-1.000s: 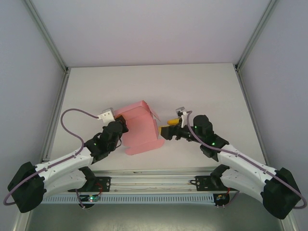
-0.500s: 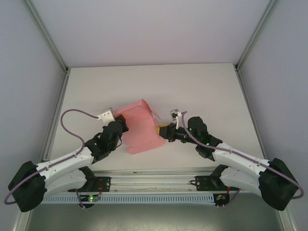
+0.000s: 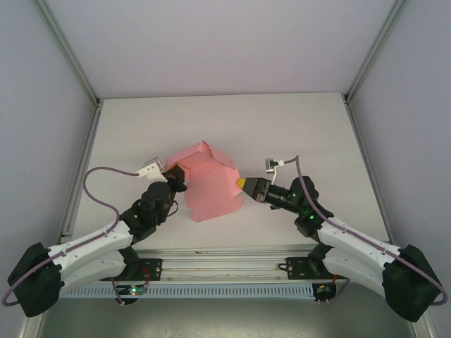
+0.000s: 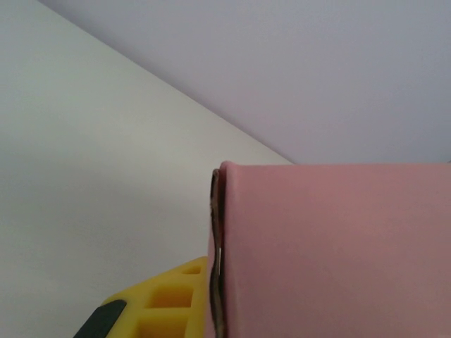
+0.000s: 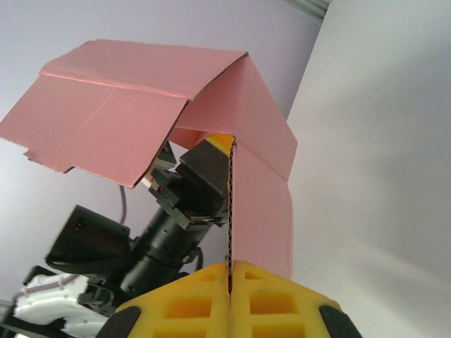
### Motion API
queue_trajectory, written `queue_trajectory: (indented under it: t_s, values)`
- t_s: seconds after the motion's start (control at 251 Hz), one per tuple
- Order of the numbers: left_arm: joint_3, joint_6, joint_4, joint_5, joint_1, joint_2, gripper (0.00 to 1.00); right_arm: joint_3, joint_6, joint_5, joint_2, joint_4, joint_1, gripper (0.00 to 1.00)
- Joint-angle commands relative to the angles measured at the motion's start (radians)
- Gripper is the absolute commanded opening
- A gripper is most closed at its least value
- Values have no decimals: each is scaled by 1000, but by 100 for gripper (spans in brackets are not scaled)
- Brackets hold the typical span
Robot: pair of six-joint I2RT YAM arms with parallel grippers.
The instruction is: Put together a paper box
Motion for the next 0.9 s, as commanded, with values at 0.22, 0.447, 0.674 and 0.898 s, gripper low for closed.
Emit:
queue_trajectory:
  t_s: [0.22,0.447,0.674,0.898]
  values:
    - [63,25,-44,0,-3,0,0,169,-331,241,-123,-541,-28,35]
    - [131,67,-231,33,-1,40,0,176,-695,295,-272,-655,-168,72]
    - [176,110,-269,100,10,102,0,333,-955,149,-80,-759,-307,98]
    - [202,91,-245,113,12,175,0,458,-1110,-63,172,-786,-307,98]
